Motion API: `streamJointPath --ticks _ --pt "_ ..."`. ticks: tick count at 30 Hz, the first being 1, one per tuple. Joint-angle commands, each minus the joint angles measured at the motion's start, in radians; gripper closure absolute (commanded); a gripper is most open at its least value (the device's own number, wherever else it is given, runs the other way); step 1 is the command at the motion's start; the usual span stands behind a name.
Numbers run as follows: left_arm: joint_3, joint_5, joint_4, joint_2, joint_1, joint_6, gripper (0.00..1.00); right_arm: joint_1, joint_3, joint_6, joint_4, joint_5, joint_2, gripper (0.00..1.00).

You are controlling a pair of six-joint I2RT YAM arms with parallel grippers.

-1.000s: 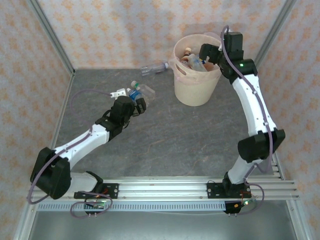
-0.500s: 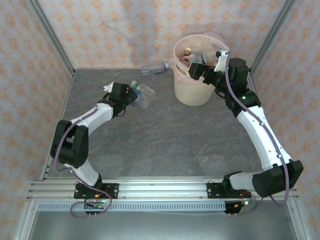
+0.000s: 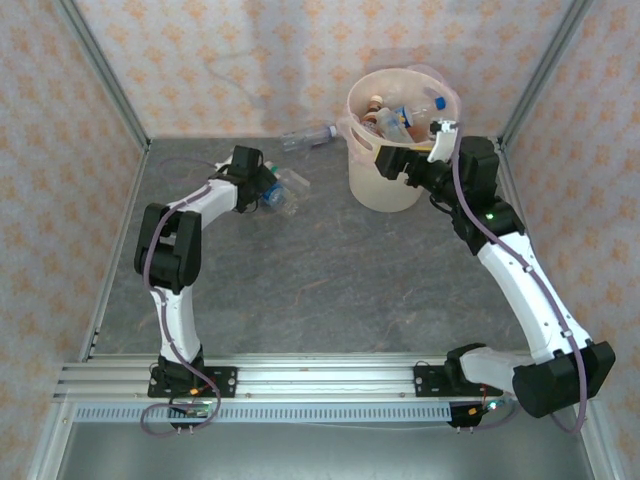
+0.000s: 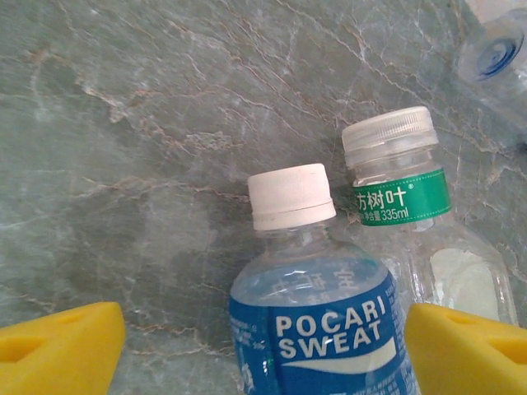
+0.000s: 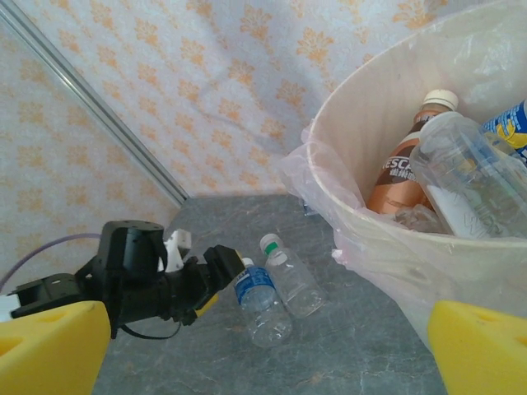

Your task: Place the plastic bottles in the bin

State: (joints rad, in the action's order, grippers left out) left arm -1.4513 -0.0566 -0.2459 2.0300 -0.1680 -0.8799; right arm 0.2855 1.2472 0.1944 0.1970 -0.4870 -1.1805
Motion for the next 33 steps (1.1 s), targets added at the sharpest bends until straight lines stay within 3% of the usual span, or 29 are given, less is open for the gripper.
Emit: streamJointPath --ticks 1,21,33 --pt "-0.047 -0.019 -0.058 0.020 0.002 -0.039 0.13 0.004 -0.009 0.014 -0.040 -0.003 0.019 0.01" --pt "-0.057 -0.109 0.008 0.111 0.002 -0.035 0.38 0.005 -0.012 0.012 -0.043 -0.015 0.014 0.01" --pt "0.092 -0.086 0.082 -0.096 0.001 0.082 0.53 0.005 -0.030 0.047 -0.088 -0.054 0.002 0.01"
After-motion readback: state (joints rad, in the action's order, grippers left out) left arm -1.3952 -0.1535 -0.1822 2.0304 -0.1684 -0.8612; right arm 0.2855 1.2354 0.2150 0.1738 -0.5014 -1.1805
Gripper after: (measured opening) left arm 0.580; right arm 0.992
